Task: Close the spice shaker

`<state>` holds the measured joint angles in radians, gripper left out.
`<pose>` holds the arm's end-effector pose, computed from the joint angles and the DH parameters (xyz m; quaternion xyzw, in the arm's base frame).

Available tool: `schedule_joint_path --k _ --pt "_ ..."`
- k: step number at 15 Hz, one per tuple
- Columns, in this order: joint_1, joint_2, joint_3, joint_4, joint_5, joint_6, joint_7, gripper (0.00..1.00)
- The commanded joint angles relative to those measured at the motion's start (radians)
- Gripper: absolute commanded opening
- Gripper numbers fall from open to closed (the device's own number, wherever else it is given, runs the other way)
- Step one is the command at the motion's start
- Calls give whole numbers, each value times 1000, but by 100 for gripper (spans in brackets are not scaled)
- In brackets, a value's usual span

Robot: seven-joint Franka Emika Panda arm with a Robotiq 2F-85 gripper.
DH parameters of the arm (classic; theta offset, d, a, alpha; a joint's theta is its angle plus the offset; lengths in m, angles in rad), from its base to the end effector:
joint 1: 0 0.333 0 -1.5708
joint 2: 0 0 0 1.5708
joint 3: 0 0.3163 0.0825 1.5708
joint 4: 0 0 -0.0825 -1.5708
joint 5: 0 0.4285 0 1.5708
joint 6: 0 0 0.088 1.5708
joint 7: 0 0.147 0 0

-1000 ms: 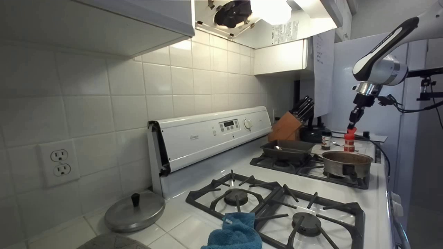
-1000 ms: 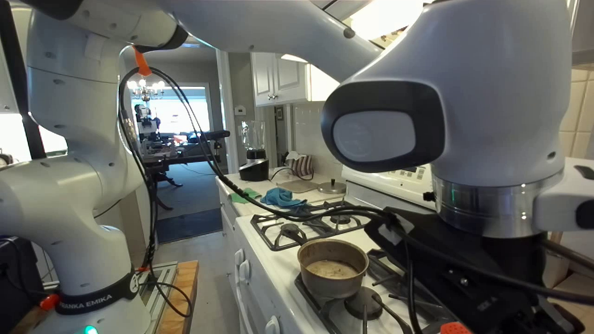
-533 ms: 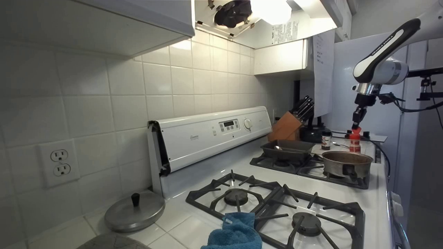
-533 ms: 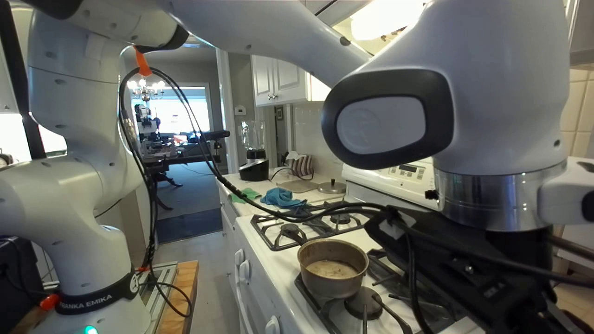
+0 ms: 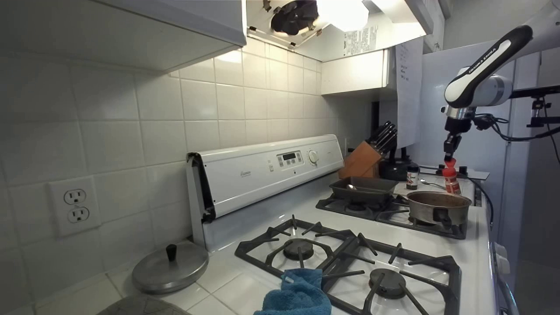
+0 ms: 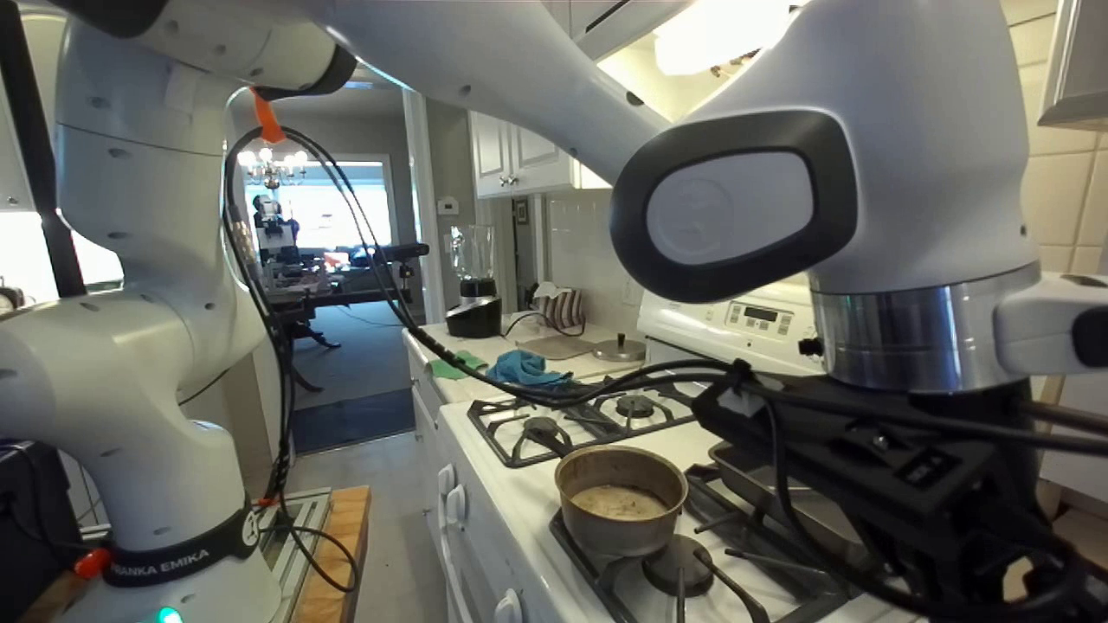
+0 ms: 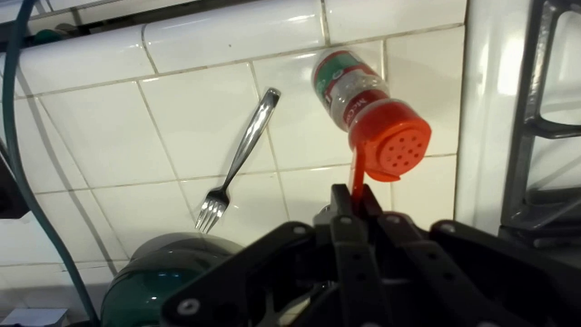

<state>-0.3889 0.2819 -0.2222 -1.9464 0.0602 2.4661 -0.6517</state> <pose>0.5576 -0.3844 0.2996 0.9924 0.0071 0.0939 0.0790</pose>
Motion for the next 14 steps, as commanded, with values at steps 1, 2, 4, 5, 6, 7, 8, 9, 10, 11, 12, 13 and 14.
schedule_joint_path --k 1,2,4,5,6,7,8,9,10,11,12,13,14 --pt "13 6 -10 3 -63 30 57 1" --pt "12 5 -8 -1 -66 36 58 1" --pt "6 0 -3 -8 -54 45 58 1" --pt "5 -5 0 -11 -48 50 55 1" --pt "2 -10 5 -12 -36 58 50 1" --pt "2 -12 7 -12 -32 69 50 1" --pt "-1 -13 12 -13 -19 86 47 1" --pt "-3 -13 17 -14 -8 102 45 1" --pt "-3 -12 23 -14 3 118 47 1" --pt "-5 -13 31 -16 15 136 44 1" --pt "-7 -13 39 -19 29 153 41 1" --pt "-8 -13 49 -23 45 170 36 1" --pt "-10 -14 58 -27 60 184 32 1"
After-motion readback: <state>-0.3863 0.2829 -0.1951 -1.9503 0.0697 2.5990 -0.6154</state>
